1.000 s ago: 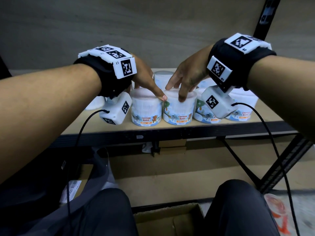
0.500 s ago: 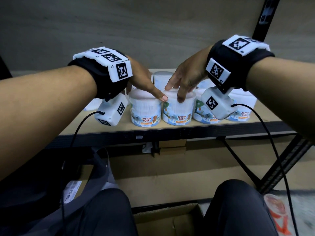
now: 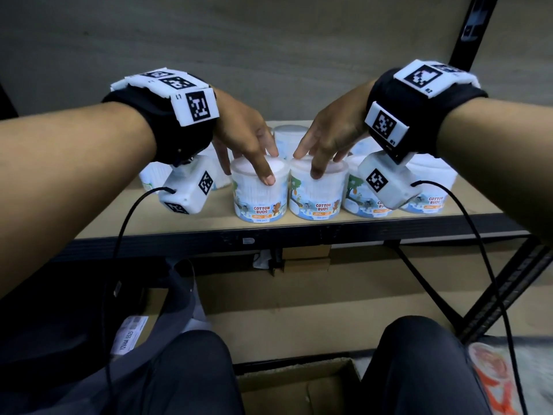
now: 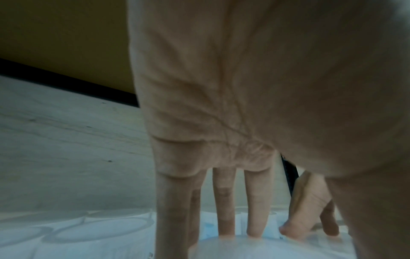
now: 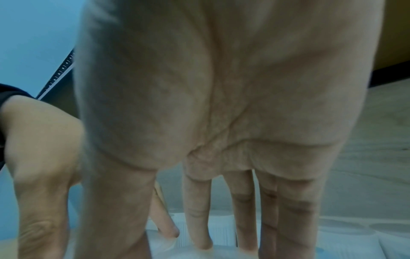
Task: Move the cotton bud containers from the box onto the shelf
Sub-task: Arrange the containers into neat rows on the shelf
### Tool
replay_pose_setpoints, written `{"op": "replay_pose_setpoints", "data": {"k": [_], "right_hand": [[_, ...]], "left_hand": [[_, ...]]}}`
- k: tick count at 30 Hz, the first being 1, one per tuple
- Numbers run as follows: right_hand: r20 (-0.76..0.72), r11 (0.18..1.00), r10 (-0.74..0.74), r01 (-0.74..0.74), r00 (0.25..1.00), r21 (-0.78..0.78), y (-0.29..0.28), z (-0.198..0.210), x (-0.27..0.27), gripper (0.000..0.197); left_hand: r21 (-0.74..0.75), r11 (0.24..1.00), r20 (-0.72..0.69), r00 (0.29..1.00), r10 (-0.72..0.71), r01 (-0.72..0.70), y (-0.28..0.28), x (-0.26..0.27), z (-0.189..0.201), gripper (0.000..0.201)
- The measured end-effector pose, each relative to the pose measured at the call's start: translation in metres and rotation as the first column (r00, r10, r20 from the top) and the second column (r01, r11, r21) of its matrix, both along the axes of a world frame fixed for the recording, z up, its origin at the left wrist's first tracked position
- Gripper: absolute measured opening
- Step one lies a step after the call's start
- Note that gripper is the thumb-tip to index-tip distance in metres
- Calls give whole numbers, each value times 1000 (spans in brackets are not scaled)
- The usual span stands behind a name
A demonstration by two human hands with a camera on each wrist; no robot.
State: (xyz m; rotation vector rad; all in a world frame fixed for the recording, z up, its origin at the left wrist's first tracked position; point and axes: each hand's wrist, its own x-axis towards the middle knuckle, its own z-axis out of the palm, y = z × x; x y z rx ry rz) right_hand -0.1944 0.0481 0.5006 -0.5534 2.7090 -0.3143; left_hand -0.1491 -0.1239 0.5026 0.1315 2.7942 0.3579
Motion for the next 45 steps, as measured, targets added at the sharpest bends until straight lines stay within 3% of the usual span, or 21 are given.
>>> {"op": "replay_pose_setpoints", "data": {"k": [5,11,18,22,26,29,33,40,45], "right_hand": [[-13,1000,0,1,1000,23,-3,2,0,60],[-22,999,19,-18,1000,41,-1,3,-1,58],[-15,998,39,-39,999,49,0,7,0,63],[-72,998,56,-57,996,-7,-15,17,1,51],[-162,994,69,-82,984,-77,-43,25,1,44],[-221,989,107,-126,969,-74,-73,27,0,53],[-299,983,171,-185,939,-17,-112,26,-3,80],[-332,975,216,-188,918,116,-168,14,-10,104],[-345,963,229,-160,910,216,-194,6,-20,95]], "left_hand": [[-11,1000,-8,1000,-3,3,0,-2,0,70],[-20,1000,2,1000,-12,12,0,-2,-1,58],[-20,1000,-34,999,-4,4,-5,-2,1,81],[23,1000,-103,995,5,-3,-30,-1,8,78],[-38,999,-232,973,-2,-7,-64,2,15,64],[-212,975,-355,935,-19,-61,-94,2,20,62],[-334,929,-492,870,-26,-161,-135,-4,18,81],[-338,917,-423,904,55,-213,-165,-7,1,92],[-345,910,-387,918,84,-228,-165,-12,-10,96]]}}
